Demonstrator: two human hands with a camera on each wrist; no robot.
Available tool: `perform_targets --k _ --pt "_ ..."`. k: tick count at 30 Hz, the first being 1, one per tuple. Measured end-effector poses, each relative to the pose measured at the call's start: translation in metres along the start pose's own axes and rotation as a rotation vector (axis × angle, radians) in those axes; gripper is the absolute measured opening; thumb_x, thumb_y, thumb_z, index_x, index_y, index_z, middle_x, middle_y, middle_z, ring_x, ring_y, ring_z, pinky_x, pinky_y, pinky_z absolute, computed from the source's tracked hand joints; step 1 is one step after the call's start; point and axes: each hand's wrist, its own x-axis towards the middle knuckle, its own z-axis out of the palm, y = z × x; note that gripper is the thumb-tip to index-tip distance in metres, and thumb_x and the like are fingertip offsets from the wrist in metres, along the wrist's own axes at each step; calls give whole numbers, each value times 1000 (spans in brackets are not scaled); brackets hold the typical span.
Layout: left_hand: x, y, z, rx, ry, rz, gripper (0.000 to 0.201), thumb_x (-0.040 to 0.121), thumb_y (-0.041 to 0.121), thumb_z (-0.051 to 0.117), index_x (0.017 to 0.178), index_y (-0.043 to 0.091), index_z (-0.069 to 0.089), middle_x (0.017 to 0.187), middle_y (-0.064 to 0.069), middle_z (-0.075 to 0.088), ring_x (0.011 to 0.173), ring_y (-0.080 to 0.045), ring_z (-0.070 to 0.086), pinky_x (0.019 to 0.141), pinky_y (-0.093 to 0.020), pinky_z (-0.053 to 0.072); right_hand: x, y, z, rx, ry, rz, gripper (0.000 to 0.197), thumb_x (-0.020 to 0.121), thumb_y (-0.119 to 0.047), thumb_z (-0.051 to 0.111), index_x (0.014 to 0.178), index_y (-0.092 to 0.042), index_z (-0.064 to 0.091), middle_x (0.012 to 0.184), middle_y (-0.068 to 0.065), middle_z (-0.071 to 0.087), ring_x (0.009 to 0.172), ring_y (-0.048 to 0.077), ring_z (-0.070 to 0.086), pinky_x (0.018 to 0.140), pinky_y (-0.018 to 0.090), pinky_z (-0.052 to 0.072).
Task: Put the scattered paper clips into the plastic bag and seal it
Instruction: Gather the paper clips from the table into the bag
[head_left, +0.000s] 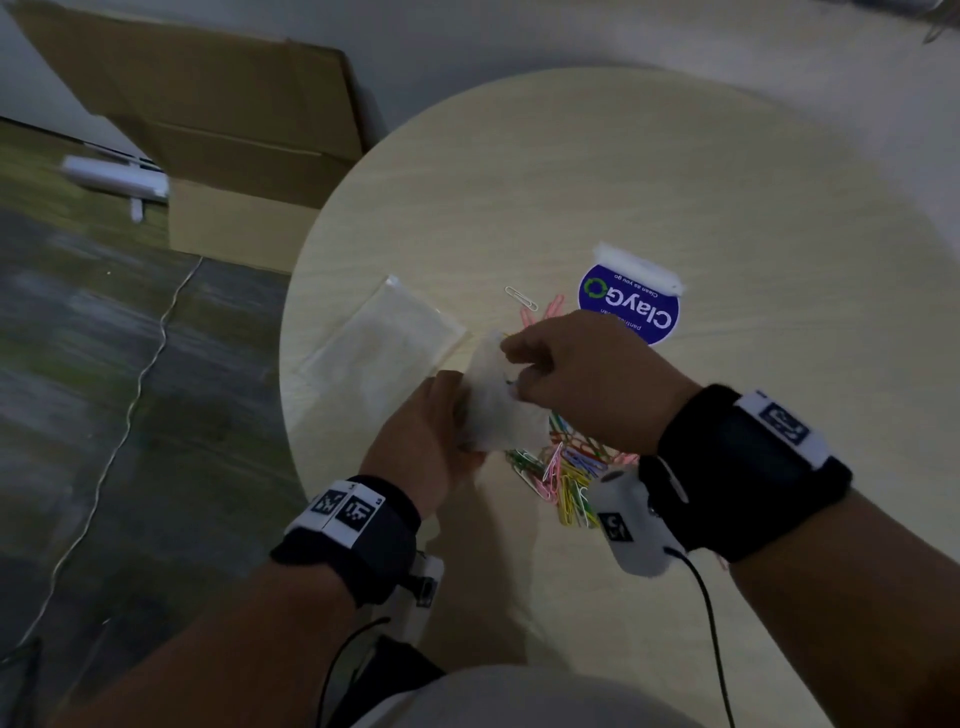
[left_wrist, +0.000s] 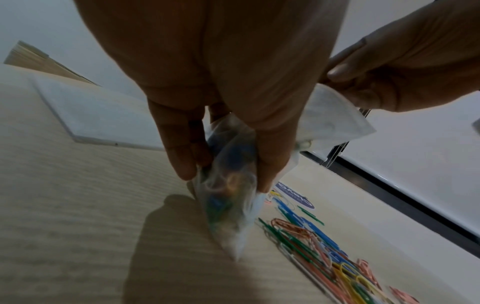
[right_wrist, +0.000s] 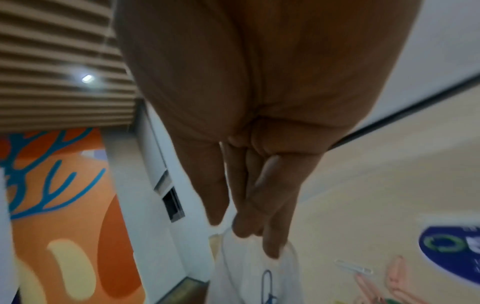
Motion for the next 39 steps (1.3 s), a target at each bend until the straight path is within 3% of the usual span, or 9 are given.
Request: perform_targets --k 4,7,13,17,20,24,28,32,39 --pt "0 -5 -3 -25 -41 -56 63 67 32 82 119 25 47 117 -1 59 100 -29 63 83 -44 54 -16 23 -5 437 194 108 22 85 -12 67 105 -20 73 93 -9 75 74 7 70 65 24 59" --pt "-1 -7 -7 -46 -69 -101 75 67 29 85 127 24 42 125 -3 59 109 -27 61 88 -44 53 -34 65 7 217 269 240 9 78 -25 73 85 -23 70 72 -10 70 63 1 61 64 23 49" --pt "-4 -11 -7 -74 -63 -106 80 65 28 88 130 25 42 124 0 59 108 -23 60 85 -39 52 -74 96 84 -109 -293 255 15 72 -32 67 82 -21 68 88 2 71 88 24 66 74 33 51" --pt "-5 -13 -5 -72 -47 -103 81 63 28 89 130 25 44 124 1 59 108 -21 60 84 -35 51 -56 98 100 -132 -122 208 17 79 -23 55 90 -19 68 94 8 71 94 31 65 72 31 46" --pt "-5 -12 -6 -90 -38 -111 79 65 24 89 131 24 45 124 1 59 108 -20 60 84 -32 49 -50 102 86 -12 43 206 16 77 -17 64 88 -25 73 93 3 72 89 26 65 71 29 45" --pt "-6 -15 -5 -101 -38 -114 79 64 23 90 129 26 44 122 3 59 106 -18 60 84 -31 49 -89 135 64 101 427 478 23 72 -23 77 93 -23 68 92 4 64 80 26 64 75 29 47" --pt "-7 -16 -5 -106 -37 -115 78 65 21 89 129 26 45 124 2 60 108 -20 61 86 -32 50 -135 157 78 4 330 804 60 63 -25 83 114 -7 56 110 20 52 99 43 54 93 46 44" --pt "-8 -16 -5 -103 -33 -110 76 66 23 88 128 27 44 125 3 60 108 -19 61 87 -35 52 -117 147 102 -1 297 630 37 67 -5 71 103 -2 61 98 21 56 93 43 56 83 47 50" --pt "-10 -14 -6 -88 -29 -115 73 68 25 87 127 26 44 127 2 58 109 -19 60 88 -38 53 -49 114 97 229 313 411 25 77 -8 65 98 -18 74 93 4 75 88 21 69 81 27 50"
